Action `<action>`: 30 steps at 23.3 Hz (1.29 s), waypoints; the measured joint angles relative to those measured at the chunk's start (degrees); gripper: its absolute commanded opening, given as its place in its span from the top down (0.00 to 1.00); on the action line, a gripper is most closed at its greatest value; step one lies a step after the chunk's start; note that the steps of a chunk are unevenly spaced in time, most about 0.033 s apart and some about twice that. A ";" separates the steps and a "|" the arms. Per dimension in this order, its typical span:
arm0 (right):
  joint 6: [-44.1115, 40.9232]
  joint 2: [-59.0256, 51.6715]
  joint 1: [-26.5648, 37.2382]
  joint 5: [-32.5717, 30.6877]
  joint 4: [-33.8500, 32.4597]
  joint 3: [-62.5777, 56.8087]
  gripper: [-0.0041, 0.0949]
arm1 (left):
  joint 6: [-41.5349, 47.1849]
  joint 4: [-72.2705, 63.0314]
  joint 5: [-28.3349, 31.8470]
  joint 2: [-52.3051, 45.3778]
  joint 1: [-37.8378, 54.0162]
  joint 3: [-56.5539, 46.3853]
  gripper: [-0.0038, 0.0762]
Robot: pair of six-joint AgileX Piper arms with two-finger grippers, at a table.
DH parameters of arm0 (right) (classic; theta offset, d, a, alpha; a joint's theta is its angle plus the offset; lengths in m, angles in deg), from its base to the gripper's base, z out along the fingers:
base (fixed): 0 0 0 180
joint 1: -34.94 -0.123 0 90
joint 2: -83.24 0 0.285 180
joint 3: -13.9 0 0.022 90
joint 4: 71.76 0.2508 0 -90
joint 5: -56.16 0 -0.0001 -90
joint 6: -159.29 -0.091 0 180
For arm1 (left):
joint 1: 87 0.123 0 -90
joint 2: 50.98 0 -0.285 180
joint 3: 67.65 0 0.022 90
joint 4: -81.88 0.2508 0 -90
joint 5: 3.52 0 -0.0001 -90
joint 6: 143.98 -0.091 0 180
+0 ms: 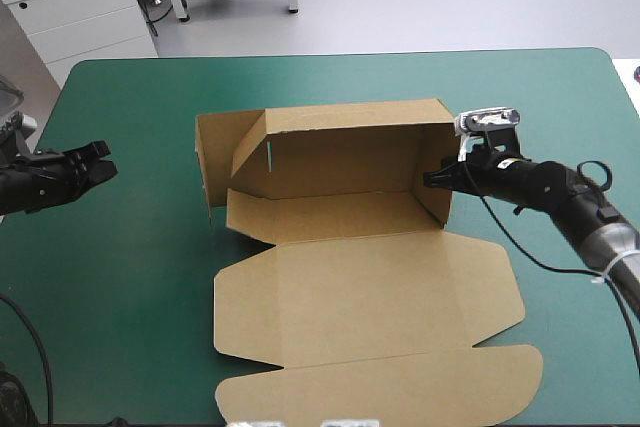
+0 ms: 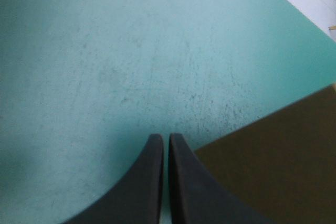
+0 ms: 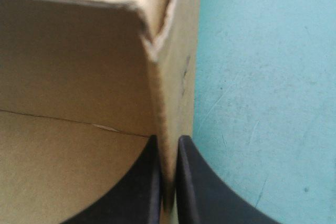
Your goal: Fold the box
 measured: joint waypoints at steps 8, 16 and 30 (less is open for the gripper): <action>-17.78 4.37 3.25 -31.08 -13.53 23.35 0.96 | 1.38 0.06 5.14 -0.53 0.00 -3.73 0.94; -26.29 13.73 2.45 -46.36 -21.27 29.31 0.96 | 3.28 -0.06 5.62 -0.59 0.00 -3.73 0.94; -25.98 21.63 2.40 -39.25 -21.25 32.61 0.90 | 4.87 -1.60 5.73 -0.63 0.00 -3.77 0.94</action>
